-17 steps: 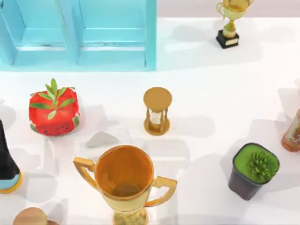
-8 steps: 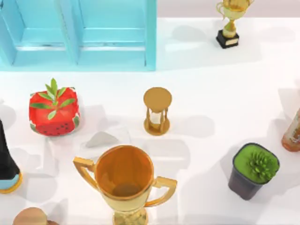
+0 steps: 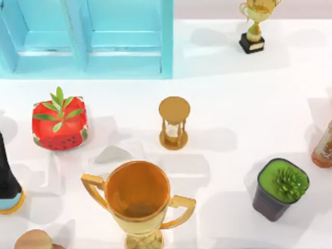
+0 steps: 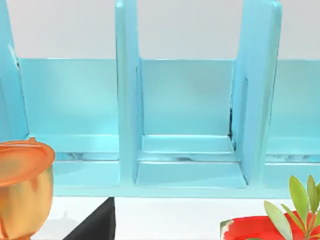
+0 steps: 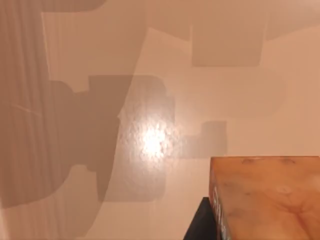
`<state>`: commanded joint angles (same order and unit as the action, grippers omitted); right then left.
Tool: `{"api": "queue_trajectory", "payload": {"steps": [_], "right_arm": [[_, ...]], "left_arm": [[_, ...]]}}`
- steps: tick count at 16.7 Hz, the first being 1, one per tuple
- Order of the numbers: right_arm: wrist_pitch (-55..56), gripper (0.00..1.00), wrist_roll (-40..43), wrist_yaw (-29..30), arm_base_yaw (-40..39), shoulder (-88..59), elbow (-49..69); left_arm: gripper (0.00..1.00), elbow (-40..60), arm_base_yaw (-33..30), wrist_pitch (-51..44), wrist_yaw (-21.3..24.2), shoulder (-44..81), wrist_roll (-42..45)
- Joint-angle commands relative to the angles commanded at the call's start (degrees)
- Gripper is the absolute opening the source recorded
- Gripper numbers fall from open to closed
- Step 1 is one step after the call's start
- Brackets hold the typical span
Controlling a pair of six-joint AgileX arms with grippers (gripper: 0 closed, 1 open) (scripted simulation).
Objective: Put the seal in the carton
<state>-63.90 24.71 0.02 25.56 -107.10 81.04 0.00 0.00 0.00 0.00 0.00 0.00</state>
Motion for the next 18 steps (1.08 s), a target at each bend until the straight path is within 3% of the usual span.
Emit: {"api": "queue_trajectory", "payload": {"steps": [12, 18], "right_arm": [[0.0, 0.98, 0.0, 0.0, 0.0, 0.0, 0.0], [0.0, 1.0, 0.0, 0.0, 0.0, 0.0, 0.0]], "left_arm": [[1.0, 0.0, 0.0, 0.0, 0.0, 0.0, 0.0], [1.0, 0.0, 0.0, 0.0, 0.0, 0.0, 0.0]]}}
